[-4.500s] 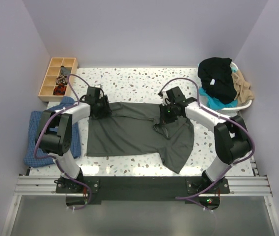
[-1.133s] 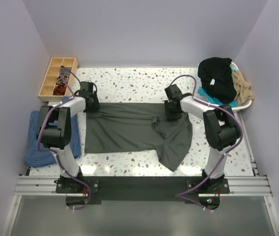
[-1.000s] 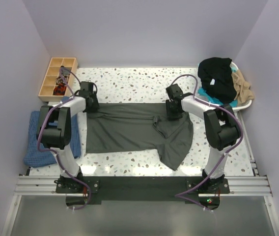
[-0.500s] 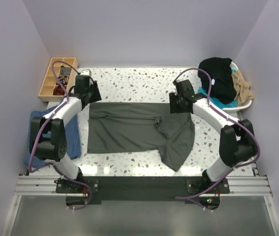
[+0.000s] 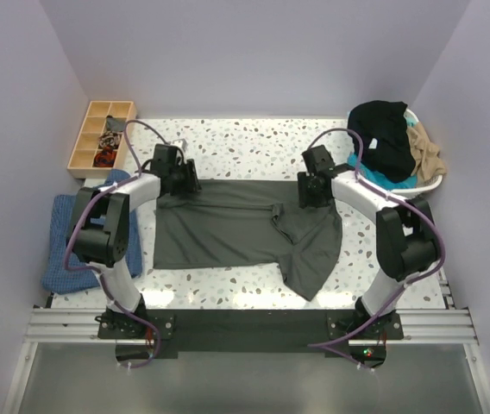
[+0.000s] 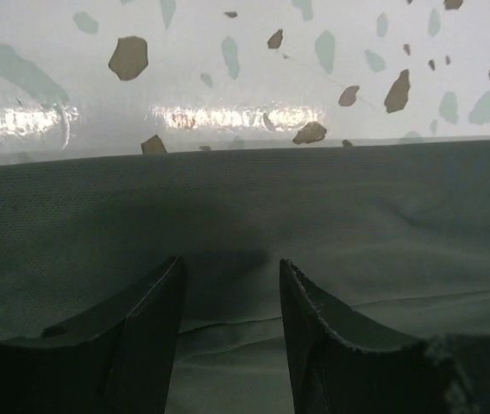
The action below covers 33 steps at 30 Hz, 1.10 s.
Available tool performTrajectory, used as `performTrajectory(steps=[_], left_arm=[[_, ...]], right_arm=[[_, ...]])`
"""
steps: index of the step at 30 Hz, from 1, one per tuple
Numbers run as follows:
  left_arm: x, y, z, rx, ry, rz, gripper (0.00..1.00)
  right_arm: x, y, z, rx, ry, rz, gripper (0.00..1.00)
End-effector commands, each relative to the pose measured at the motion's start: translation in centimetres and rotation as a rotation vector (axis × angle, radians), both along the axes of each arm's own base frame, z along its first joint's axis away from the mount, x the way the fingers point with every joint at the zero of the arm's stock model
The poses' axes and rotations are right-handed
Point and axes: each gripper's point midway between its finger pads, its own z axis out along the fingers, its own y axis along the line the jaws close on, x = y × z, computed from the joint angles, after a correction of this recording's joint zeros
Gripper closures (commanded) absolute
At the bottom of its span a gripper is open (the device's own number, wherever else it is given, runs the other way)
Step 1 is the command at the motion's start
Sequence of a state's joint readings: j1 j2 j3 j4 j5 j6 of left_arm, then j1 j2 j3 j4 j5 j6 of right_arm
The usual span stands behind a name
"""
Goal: Fold and stack the t-shirts
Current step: Fold the tshirt
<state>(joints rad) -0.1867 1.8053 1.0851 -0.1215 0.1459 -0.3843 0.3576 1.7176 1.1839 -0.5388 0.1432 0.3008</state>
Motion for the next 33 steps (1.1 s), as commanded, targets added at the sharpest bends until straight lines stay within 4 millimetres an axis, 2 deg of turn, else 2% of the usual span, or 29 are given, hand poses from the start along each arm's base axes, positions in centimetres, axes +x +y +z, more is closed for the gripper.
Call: performTrajectory(steps=[1, 3, 5, 6, 7, 8, 9, 10, 11, 13, 14, 15, 18, 21, 22, 23, 25, 26, 27, 28, 29, 30, 31, 32, 33], left_arm=[[0.5, 0.0, -1.1, 0.003, 0.011, 0.006, 0.48], [0.8, 0.5, -1.8, 0.03, 0.027, 0.022, 0.48], [0.8, 0.9, -2.9, 0.063, 0.055, 0.025, 0.48], [1.1, 1.4, -3.0, 0.092, 0.064, 0.039, 0.48], [1.3, 1.8, -3.3, 0.111, 0.072, 0.048, 0.48], [1.3, 2.2, -4.1, 0.135, 0.09, 0.053, 0.48], [2.0, 2.7, -3.9, 0.155, 0.089, 0.067, 0.48], [2.3, 2.8, -4.0, 0.159, 0.089, 0.067, 0.48], [2.5, 3.0, -4.5, 0.163, 0.1, 0.066, 0.48], [3.9, 3.3, -3.9, 0.162, 0.082, 0.075, 0.48], [4.1, 3.3, -4.3, 0.165, 0.09, 0.072, 0.48], [5.0, 3.2, -3.7, 0.164, 0.073, 0.073, 0.48], [6.3, 3.5, -3.4, 0.186, 0.048, 0.082, 0.48], [7.2, 3.0, -1.7, 0.163, -0.005, 0.073, 0.49], [7.4, 2.9, -0.9, 0.157, -0.032, 0.075, 0.49], [7.3, 2.4, 0.7, 0.124, -0.07, 0.064, 0.49], [7.6, 1.6, 3.4, 0.076, -0.152, 0.053, 0.48], [7.2, 1.4, 5.6, 0.051, -0.199, 0.055, 0.47], [7.1, 1.0, 6.9, 0.034, -0.227, 0.047, 0.47], [6.6, 1.0, 7.9, 0.027, -0.243, 0.052, 0.46], [5.6, 1.0, 9.4, 0.011, -0.266, 0.063, 0.45], [4.9, 1.2, 9.8, 0.013, -0.267, 0.08, 0.44], [4.1, 1.5, 10.0, 0.016, -0.261, 0.105, 0.44], [2.5, 2.1, 10.0, 0.007, -0.248, 0.144, 0.43], [1.1, 2.3, 9.2, 0.011, -0.215, 0.156, 0.43]], right_arm=[[-0.3, -0.8, -2.2, -0.034, 0.048, -0.05, 0.52], [0.2, -0.8, -3.4, -0.055, 0.085, -0.061, 0.52], [1.3, -0.9, -3.6, -0.073, 0.09, -0.076, 0.52], [1.5, -1.0, -4.8, -0.09, 0.121, -0.082, 0.52], [2.0, -1.3, -5.2, -0.106, 0.124, -0.089, 0.53], [3.0, -1.1, -4.8, -0.107, 0.119, -0.093, 0.52], [3.2, -1.5, -6.0, -0.127, 0.149, -0.098, 0.53], [3.6, -1.8, -6.2, -0.134, 0.158, -0.11, 0.53], [5.0, -1.4, -5.4, -0.116, 0.135, -0.112, 0.53], [6.7, -1.3, -5.5, -0.121, 0.126, -0.123, 0.53], [7.2, -1.3, -5.5, -0.121, 0.128, -0.123, 0.53], [7.7, -1.2, -5.5, -0.122, 0.124, -0.113, 0.53], [9.5, 0.0, -5.0, -0.081, 0.084, -0.065, 0.53], [10.5, 0.8, -2.7, -0.032, -0.002, -0.015, 0.52], [10.4, 0.9, -2.5, -0.023, -0.022, -0.004, 0.52], [10.6, 1.2, 0.2, 0.004, -0.087, 0.012, 0.52], [9.8, 1.1, 1.6, 0.017, -0.129, 0.023, 0.51], [9.5, 0.9, 4.6, 0.034, -0.191, 0.021, 0.51], [9.0, 0.8, 5.3, 0.042, -0.206, 0.016, 0.5], [7.8, 0.2, 5.2, 0.035, -0.196, 0.004, 0.5], [7.1, -0.1, 5.7, 0.034, -0.201, -0.01, 0.5], [6.2, -0.3, 7.2, 0.053, -0.224, -0.035, 0.49], [4.5, -0.8, 6.2, 0.047, -0.177, -0.052, 0.45], [3.5, -0.8, 5.9, 0.061, -0.156, -0.058, 0.45], [2.5, -0.9, 6.8, 0.088, -0.172, -0.071, 0.45]])
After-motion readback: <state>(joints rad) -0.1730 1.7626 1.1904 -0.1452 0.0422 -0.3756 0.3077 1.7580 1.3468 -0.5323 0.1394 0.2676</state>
